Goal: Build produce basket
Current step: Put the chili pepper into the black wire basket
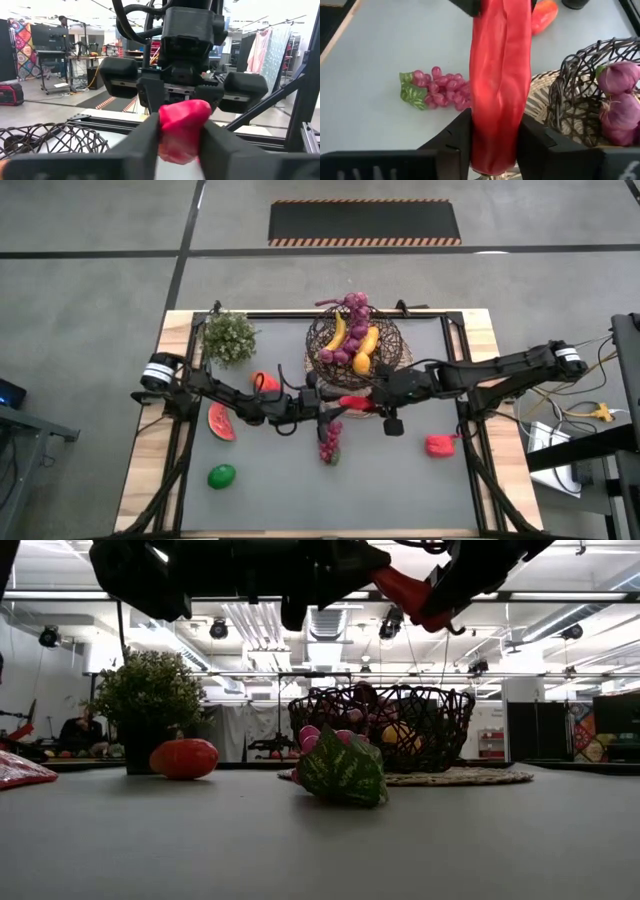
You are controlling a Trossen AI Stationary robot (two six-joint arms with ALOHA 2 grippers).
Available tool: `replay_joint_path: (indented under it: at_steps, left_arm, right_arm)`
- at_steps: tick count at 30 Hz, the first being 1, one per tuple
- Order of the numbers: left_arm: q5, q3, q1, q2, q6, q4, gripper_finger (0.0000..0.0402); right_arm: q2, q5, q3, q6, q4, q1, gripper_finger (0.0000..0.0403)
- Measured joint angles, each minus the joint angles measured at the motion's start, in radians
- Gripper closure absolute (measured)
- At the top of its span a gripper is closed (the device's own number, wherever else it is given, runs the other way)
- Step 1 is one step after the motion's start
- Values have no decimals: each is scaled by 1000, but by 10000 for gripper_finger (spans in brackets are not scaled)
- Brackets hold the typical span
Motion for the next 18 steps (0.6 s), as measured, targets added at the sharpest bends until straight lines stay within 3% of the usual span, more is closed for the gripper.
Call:
replay_joint_path:
  at_steps: [3,10,18]
  left_arm:
    - [-2,0,0,1,-7,1,373]
    - [-9,-1,-5,2,17,-1,370]
    - [-19,-14,-11,-15,53,30,368]
  right_arm:
    - [6,1,0,-19,29,0,262]
    - [-39,2,62,-105,50,0,194]
    - [-158,2,76,-217,99,0,187]
